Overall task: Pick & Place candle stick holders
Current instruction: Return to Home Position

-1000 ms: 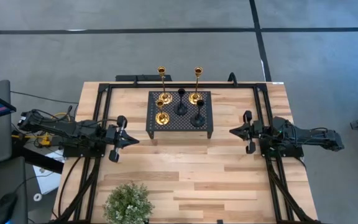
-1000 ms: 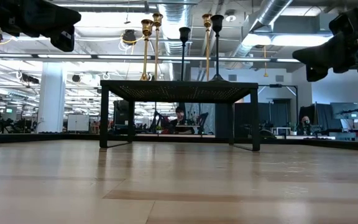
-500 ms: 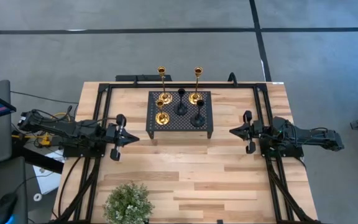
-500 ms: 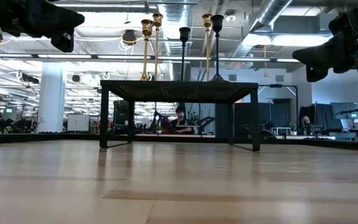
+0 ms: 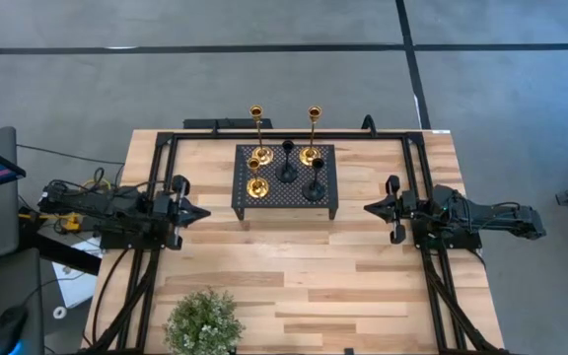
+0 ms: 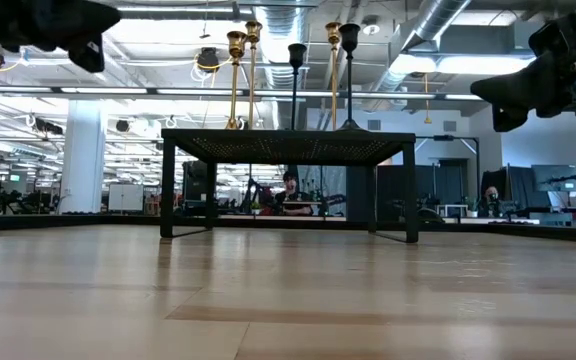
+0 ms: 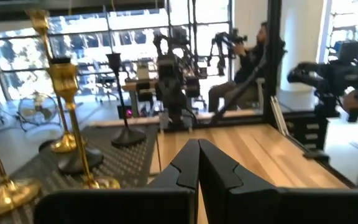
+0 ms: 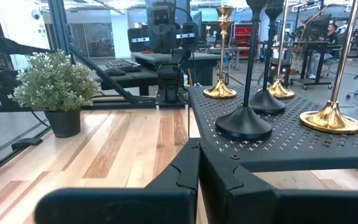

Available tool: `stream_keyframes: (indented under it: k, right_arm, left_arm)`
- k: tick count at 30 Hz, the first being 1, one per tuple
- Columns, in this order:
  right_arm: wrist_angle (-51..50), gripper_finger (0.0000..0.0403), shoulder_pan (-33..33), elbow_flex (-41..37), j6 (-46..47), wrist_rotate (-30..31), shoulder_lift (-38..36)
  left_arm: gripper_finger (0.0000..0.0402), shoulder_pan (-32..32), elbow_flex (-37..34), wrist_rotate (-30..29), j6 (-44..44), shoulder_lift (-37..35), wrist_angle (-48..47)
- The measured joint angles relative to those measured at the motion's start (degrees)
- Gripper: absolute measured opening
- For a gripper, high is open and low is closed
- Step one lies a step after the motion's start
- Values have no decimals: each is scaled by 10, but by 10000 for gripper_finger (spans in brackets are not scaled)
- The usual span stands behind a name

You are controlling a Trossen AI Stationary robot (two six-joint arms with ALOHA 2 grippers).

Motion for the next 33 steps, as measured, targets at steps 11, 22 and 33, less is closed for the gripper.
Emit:
stream_keyframes:
  k: [11, 22, 33]
  right_arm:
    - [0, 0, 0, 0, 0, 0, 0]
    - [0, 0, 0, 0, -5, 0, 0]
    - [0, 0, 0, 0, 10, 0, 0]
  left_arm:
    - [4, 0, 3, 126, -5, -7, -53]
    - [4, 0, -47, 131, -20, -7, -55]
    - [4, 0, -90, 122, -21, -7, -55]
